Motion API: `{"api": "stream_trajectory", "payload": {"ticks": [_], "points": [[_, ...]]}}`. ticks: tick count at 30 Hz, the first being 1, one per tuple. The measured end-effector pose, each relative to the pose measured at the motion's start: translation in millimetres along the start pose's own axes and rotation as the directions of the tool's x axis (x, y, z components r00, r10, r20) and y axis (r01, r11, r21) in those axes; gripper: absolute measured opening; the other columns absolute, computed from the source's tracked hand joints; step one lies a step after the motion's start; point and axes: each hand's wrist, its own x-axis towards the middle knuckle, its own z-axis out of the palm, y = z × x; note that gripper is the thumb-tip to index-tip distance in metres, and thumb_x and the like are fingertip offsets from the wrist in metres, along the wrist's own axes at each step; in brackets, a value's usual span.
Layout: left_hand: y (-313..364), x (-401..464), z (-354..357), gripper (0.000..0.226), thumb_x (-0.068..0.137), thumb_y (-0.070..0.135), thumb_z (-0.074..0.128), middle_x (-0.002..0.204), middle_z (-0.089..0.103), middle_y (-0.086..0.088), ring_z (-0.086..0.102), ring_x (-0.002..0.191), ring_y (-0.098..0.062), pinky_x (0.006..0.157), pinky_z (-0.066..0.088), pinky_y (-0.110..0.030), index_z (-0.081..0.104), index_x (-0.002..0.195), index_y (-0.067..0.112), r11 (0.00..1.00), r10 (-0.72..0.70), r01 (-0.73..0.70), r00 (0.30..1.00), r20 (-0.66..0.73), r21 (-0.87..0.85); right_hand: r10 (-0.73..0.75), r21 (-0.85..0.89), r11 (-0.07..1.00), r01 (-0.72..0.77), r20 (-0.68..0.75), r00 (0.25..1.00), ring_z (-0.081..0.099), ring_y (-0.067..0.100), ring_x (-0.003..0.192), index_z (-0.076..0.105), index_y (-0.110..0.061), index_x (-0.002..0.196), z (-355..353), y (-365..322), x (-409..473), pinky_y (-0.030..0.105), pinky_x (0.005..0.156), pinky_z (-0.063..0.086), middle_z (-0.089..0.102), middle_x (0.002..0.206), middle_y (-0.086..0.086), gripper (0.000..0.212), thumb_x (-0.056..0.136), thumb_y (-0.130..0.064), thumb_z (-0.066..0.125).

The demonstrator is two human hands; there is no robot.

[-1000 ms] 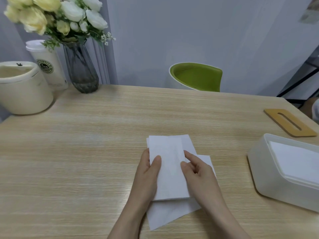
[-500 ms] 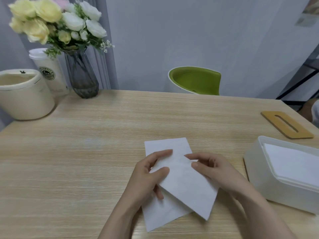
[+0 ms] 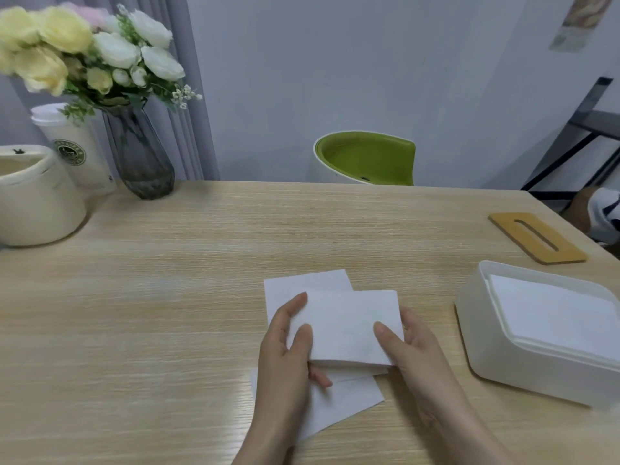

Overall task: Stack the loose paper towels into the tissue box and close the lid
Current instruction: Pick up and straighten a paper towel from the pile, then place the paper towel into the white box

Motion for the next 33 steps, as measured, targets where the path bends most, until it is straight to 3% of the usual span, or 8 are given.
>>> {"api": "stream_trajectory", "payload": {"ticks": [4,9,11,15,18,24,27,33], "points": [[-3.0,-1.5,2.1,0.045,0.099,0.008,0.045,0.099,0.069,0.019,0.053,0.048,-0.022,0.055,0.046,-0.030,0.065,0.104,0.048,1.000,-0.005,0.005,1.000,-0.003,0.021,-0.020,-0.058,0.998,0.020,-0.001,1.000,0.069,0.009,0.095,0.059,-0.025,0.110,-1.5,-0.2,-0.9,0.027,0.078,0.051,0.073,0.103,-0.007,0.023,0.093,-0.009,0.056],[0.3,-2.8,2.3,0.041,0.096,0.006,0.050,0.102,0.069,0.018,0.056,0.054,-0.017,0.054,0.045,-0.032,0.067,0.103,0.043,1.000,-0.001,0.000,0.999,-0.046,-0.021,-0.106,-0.068,0.992,0.105,-0.018,0.994,0.069,0.014,0.092,0.046,-0.040,0.125,-5.6,1.7,-4.6,0.032,0.083,0.052,0.073,0.099,0.002,0.050,0.091,-0.005,0.058],[4.3,-3.2,2.1,0.037,0.094,0.007,0.056,0.104,0.069,0.016,0.060,0.065,-0.010,0.057,0.045,-0.029,0.068,0.104,0.041,1.000,0.018,-0.019,0.998,-0.055,-0.017,-0.187,-0.127,0.975,0.181,-0.039,0.982,0.062,0.011,0.076,0.059,-0.034,0.114,-8.3,-0.7,-8.3,0.020,0.074,0.047,0.068,0.089,0.011,0.041,0.089,-0.001,0.060],[17.0,0.5,3.9,0.029,0.086,0.011,0.066,0.104,0.068,0.019,0.059,0.087,0.002,0.076,0.043,-0.013,0.071,0.101,0.036,0.976,0.126,-0.123,0.992,-0.002,0.180,-0.286,-0.310,0.921,0.235,-0.127,0.950,0.032,0.009,0.056,0.072,-0.030,0.084,-20.4,-10.5,-13.7,0.015,0.053,0.029,0.044,0.067,-0.004,0.024,0.085,-0.007,0.067],[31.2,4.0,14.2,0.026,0.083,0.017,0.071,0.091,0.064,0.022,0.053,0.075,0.001,0.069,0.040,-0.013,0.072,0.096,0.039,0.951,0.148,-0.161,0.987,0.069,0.263,-0.341,-0.344,0.901,0.264,-0.186,0.922,0.030,0.005,0.052,0.072,-0.030,0.081,-35.8,-26.1,-17.0,0.014,0.050,0.027,0.039,0.063,-0.007,0.019,0.084,-0.011,0.068],[50.5,5.9,51.3,0.025,0.081,0.023,0.074,0.077,0.060,0.029,0.050,0.070,-0.001,0.064,0.042,-0.007,0.073,0.097,0.041,0.954,0.140,-0.187,0.969,0.205,0.234,-0.403,-0.395,0.873,0.287,-0.251,0.880,0.033,0.007,0.055,0.072,-0.025,0.080,-72.6,-56.2,-25.6,0.014,0.050,0.029,0.042,0.067,-0.001,0.013,0.084,-0.013,0.069],[54.9,4.1,77.5,0.025,0.081,0.025,0.073,0.085,0.063,0.024,0.058,0.082,-0.006,0.071,0.046,-0.010,0.072,0.099,0.042,0.948,0.126,-0.196,0.955,0.268,0.252,-0.437,-0.433,0.855,0.286,-0.305,0.846,0.037,0.005,0.056,0.072,-0.024,0.079,-92.7,-66.3,-31.4,0.013,0.051,0.031,0.048,0.070,0.000,0.012,0.084,-0.014,0.069],[54.6,2.3,123.9,0.030,0.083,0.022,0.072,0.108,0.065,0.017,0.063,0.101,-0.017,0.098,0.049,-0.040,0.069,0.108,0.035,0.938,0.114,-0.217,0.929,0.353,0.270,-0.428,-0.466,0.857,0.220,-0.406,0.808,0.046,0.002,0.065,0.072,-0.026,0.077,-131.8,-70.8,-36.3,0.024,0.064,0.034,0.056,0.075,-0.004,0.010,0.084,-0.020,0.070]]}}
